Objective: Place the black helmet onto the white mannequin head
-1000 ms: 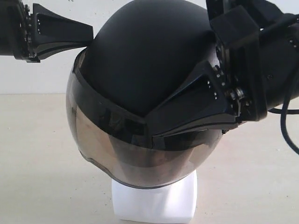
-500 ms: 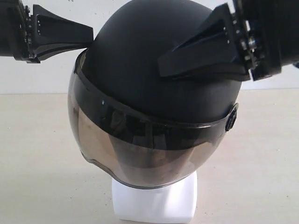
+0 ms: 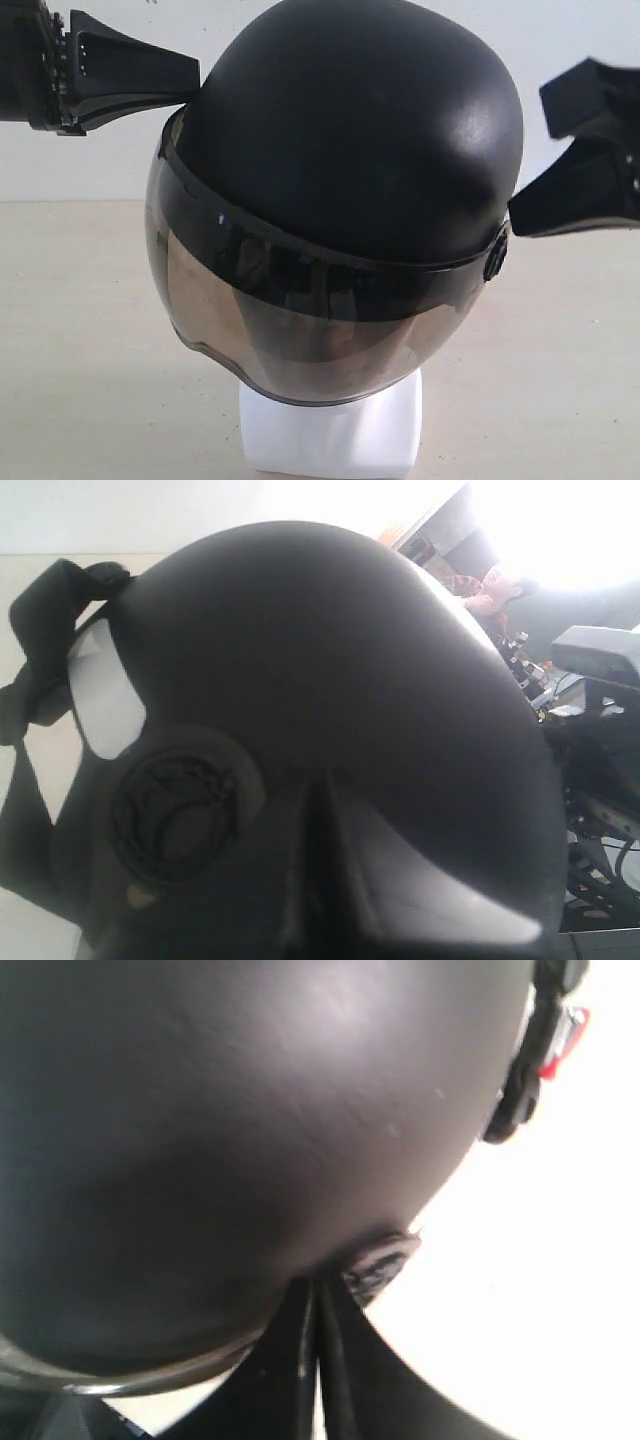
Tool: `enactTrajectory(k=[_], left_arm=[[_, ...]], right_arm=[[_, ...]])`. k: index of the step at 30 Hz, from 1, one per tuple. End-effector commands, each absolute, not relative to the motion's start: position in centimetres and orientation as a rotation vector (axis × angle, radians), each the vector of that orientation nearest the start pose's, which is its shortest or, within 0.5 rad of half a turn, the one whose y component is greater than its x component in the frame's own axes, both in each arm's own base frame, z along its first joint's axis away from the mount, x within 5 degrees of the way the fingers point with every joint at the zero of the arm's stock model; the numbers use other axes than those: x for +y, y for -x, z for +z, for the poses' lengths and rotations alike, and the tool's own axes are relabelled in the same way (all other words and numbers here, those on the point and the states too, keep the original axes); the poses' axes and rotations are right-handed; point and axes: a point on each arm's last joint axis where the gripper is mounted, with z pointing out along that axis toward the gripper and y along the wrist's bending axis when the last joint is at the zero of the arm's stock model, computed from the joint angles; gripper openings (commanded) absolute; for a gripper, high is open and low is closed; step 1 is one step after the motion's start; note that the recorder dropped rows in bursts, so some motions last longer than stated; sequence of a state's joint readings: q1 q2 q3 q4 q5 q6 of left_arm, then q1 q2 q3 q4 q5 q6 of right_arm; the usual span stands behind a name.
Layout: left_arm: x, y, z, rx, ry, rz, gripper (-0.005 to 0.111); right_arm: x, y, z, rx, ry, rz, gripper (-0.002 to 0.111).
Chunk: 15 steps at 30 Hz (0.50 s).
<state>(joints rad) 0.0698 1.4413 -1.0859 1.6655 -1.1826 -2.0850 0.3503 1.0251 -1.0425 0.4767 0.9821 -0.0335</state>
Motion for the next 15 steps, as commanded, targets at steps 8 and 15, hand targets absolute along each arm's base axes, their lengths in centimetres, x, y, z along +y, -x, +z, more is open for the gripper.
enactTrajectory(k=[8, 15], left_arm=[[-7.1, -28.0, 33.3, 1.998, -0.505, -1.32, 0.004], [-7.1, -27.9, 33.2, 2.012, -0.484, -1.334, 0.004]], right_arm=[[9.3, -17.9, 34.9, 2.355, 0.187, 0.679, 0.0], [9.8, -19.3, 34.9, 2.286, 0.156, 0.703, 0.0]])
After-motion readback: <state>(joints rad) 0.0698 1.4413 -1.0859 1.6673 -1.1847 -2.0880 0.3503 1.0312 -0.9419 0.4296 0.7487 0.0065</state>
